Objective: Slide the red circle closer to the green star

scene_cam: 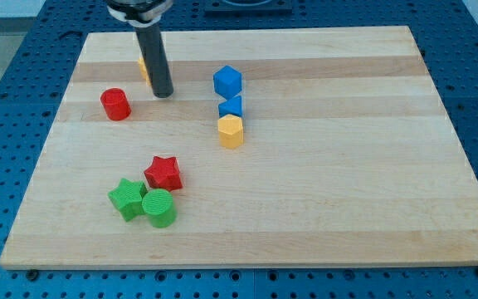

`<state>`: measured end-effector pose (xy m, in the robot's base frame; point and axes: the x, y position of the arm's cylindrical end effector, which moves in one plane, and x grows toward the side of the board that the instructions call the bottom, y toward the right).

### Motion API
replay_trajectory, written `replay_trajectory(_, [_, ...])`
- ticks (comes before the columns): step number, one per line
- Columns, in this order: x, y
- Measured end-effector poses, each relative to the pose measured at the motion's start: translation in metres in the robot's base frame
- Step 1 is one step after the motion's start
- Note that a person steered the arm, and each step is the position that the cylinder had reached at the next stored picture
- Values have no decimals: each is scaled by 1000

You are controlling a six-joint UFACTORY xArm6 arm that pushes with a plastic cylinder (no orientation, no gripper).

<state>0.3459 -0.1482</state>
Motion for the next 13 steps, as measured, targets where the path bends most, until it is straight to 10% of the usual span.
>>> replay_trajectory(7, [-7,-88])
replay_trajectory(10, [60,-88])
replay_trajectory(13, [10,-102])
